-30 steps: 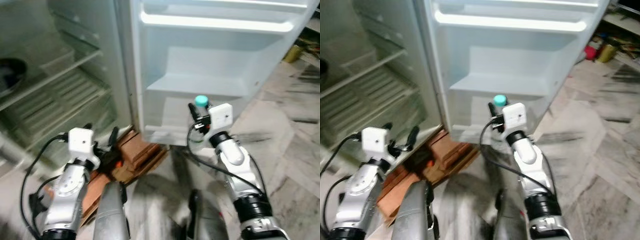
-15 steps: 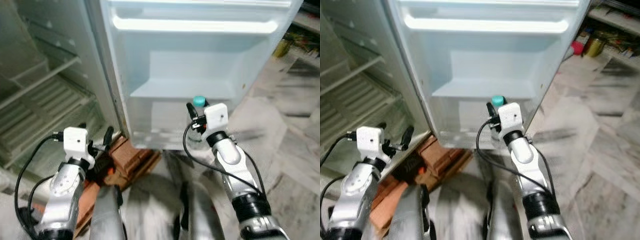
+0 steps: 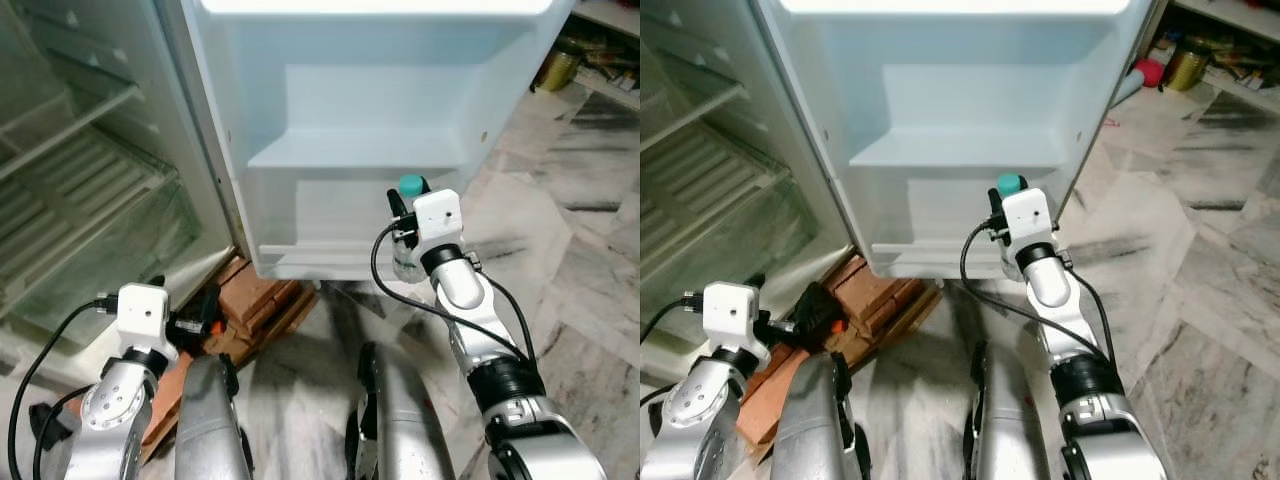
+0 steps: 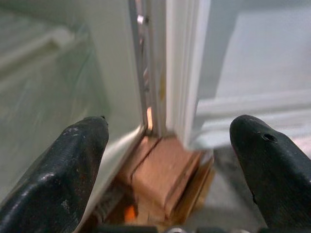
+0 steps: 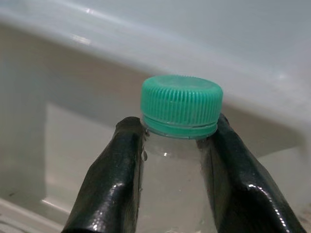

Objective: Restocking fridge

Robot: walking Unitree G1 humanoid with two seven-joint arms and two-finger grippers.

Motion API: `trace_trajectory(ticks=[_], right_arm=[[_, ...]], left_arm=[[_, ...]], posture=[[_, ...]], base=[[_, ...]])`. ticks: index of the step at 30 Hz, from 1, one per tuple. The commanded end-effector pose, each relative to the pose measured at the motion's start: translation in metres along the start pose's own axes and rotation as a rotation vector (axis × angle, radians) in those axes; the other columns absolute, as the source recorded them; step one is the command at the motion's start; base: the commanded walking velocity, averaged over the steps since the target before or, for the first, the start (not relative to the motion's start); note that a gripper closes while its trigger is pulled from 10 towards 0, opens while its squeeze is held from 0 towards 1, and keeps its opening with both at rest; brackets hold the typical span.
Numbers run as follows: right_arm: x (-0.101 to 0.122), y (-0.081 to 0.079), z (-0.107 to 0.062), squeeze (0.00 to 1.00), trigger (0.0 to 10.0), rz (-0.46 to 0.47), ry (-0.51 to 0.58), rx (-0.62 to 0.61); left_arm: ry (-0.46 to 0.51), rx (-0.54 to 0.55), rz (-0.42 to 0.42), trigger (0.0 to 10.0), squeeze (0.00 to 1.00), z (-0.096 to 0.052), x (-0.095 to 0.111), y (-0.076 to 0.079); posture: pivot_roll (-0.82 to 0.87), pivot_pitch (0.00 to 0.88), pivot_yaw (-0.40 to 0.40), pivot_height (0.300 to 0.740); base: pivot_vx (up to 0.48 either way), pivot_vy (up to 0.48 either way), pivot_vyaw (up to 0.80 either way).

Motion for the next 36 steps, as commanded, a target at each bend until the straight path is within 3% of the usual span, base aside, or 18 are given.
trace_trajectory(ticks=[1,6,8,13,15,21,30,36], right_arm=[[0.008,-0.004,0.006,0.0,10.0,-0.026,0.038,0.019],[0.014,-0.014,0.019,0.0,10.0,-0.064,0.064,0.039],[0.025,-0.028,0.031,0.0,10.0,-0.172,0.112,0.086],[0.044,-0.035,0.041,0.0,10.0,-0.278,0.194,0.116],[0.058,-0.039,0.046,0.0,10.0,-0.319,0.251,0.127],[0.067,-0.049,0.05,0.0,10.0,-0.423,0.323,0.15],[0.045,-0.041,0.05,0.0,10.0,-0.51,0.236,0.125],[0.024,-0.021,0.048,0.0,10.0,-0.443,0.096,0.051]], left_arm=[[0.002,0.009,0.015,10.0,0.0,-0.006,0.004,-0.005],[-0.005,0.02,0.034,10.0,0.0,-0.015,0.005,-0.011],[-0.007,0.042,0.054,10.0,0.0,-0.019,0.01,-0.021],[-0.023,0.067,0.072,10.0,0.0,-0.028,0.011,-0.03],[-0.034,0.07,0.075,10.0,0.0,-0.035,0.011,-0.03],[-0.062,0.053,0.076,10.0,0.0,-0.049,0.011,-0.024],[-0.092,0.072,0.095,10.0,0.0,-0.062,0.015,-0.032],[-0.109,0.071,0.104,10.0,0.0,-0.069,0.016,-0.033]], posture=[[0.08,0.246,-0.04,0.546],[0.11,0.274,-0.037,0.546],[0.13,0.304,-0.032,0.546],[0.15,0.332,-0.029,0.546],[0.17,0.353,-0.027,0.546],[0.19,0.38,-0.02,0.546],[0.23,0.415,-0.003,0.546],[0.25,0.43,0.005,0.546]], base=[[0.0,0.0,0.0],[0.0,0.0,0.0],[0.0,0.0,0.0],[0.0,0.0,0.0],[0.0,0.0,0.0],[0.0,0.0,0.0],[0.0,0.0,0.0],[0.0,0.0,0.0]])
Point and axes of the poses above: a point about 5 cm out from each wrist's last joint towards the gripper, its own z axis pointing out of the wrist towards the gripper, its own x axis along the axis of the wrist's last joint, y = z × x, the point moved 4 cm from there along z, pointing out of the wrist towards the gripper, and after that the axes turned 9 degrees about z, right-handed, at the moved point
